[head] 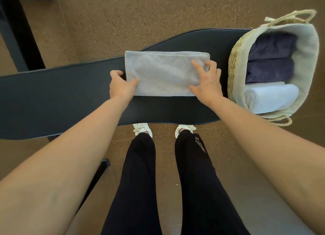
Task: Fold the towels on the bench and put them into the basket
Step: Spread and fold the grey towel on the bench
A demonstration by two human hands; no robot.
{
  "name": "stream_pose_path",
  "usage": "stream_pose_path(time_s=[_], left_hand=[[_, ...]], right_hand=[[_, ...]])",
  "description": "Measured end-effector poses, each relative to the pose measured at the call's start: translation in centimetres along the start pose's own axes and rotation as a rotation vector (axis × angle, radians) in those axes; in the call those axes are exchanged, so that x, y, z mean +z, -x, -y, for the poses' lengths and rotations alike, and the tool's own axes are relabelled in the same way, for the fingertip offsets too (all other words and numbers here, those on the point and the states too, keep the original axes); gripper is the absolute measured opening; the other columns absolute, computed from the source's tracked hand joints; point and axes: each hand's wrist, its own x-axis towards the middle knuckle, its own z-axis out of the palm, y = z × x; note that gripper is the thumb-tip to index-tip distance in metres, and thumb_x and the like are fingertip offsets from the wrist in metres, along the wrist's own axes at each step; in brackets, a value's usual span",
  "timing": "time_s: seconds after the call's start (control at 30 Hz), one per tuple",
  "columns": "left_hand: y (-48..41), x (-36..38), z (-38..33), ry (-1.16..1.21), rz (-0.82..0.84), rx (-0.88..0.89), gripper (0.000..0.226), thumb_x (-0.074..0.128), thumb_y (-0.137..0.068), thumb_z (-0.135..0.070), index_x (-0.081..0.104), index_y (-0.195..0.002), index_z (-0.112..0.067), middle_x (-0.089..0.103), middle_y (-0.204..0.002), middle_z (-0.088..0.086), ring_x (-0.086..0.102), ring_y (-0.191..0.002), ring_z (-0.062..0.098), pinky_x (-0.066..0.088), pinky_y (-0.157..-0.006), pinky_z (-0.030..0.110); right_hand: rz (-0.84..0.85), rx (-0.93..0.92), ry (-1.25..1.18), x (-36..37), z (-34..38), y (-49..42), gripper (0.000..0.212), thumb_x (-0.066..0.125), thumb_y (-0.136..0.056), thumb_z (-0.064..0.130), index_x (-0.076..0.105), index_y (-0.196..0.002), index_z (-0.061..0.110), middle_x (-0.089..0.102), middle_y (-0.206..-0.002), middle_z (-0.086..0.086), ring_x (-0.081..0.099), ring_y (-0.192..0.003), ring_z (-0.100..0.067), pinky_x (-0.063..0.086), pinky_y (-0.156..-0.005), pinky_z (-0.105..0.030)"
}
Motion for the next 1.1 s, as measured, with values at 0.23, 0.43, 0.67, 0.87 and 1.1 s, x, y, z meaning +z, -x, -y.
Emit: stream_pose_path(time_s=[0.23, 0.43, 0.67, 0.87, 1.1], left_hand=[[1.1, 0.7, 1.8, 0.042, 0.014, -0.039, 0.041, 0.077, -0.087, -0.038, 0.055, -0.117, -0.022, 0.065, -0.112, -0.003, 0.065, -0.100, 0.018, 0.051, -0.079, 0.031], [3.4, 0.0, 5.6, 0.004, 0.166, -0.021, 0.035, 0.075, -0.091, -0.036, 0.060, -0.119, -0.022, 0.069, -0.107, -0.004, 0.068, -0.098, 0.017, 0.057, -0.084, 0.034], [5.5, -0.6, 5.4, 0.086, 0.240, 0.045, 0.031, 0.067, -0.097, -0.024, 0.057, -0.126, -0.020, 0.067, -0.113, 0.000, 0.066, -0.105, 0.019, 0.056, -0.084, 0.031], [7.2, -0.8, 2.6, 0.236, 0.368, 0.069, 0.047, 0.067, -0.089, -0.007, 0.052, -0.131, -0.021, 0.068, -0.119, -0.004, 0.067, -0.107, 0.014, 0.059, -0.083, 0.032], [9.2, 0.3, 0.5, 0.215, 0.511, 0.211, 0.059, 0.067, -0.086, -0.002, 0.048, -0.138, -0.022, 0.066, -0.119, 0.001, 0.067, -0.104, 0.016, 0.053, -0.063, 0.016]], right_hand=[[0.018, 0.052, -0.068, 1.9, 0.1, 2.7, 0.093, 0.078, -0.085, 0.010, 0.023, -0.156, 0.036, 0.015, -0.154, -0.004, 0.029, -0.135, -0.028, 0.047, -0.104, -0.038], [-0.030, 0.134, 0.120, 2.8, -0.3, 5.8, 0.087, 0.078, -0.082, 0.009, 0.031, -0.151, 0.035, 0.028, -0.147, -0.010, 0.037, -0.123, -0.032, 0.052, -0.089, -0.043], [-0.098, -0.307, 0.200, 5.0, 2.7, 6.2, 0.059, 0.079, -0.081, 0.018, 0.057, -0.135, 0.023, 0.049, -0.146, -0.012, 0.044, -0.127, -0.038, 0.040, -0.099, -0.052], [0.124, -0.247, 0.377, 4.9, 5.2, 3.5, 0.100, 0.079, -0.080, 0.043, 0.015, -0.157, 0.038, 0.018, -0.162, -0.007, 0.027, -0.139, -0.039, 0.032, -0.107, -0.055], [0.171, -0.238, 0.339, 3.9, 5.3, 2.1, 0.110, 0.081, -0.072, 0.049, 0.011, -0.157, 0.041, 0.027, -0.151, -0.006, 0.034, -0.128, -0.035, 0.038, -0.099, -0.052]])
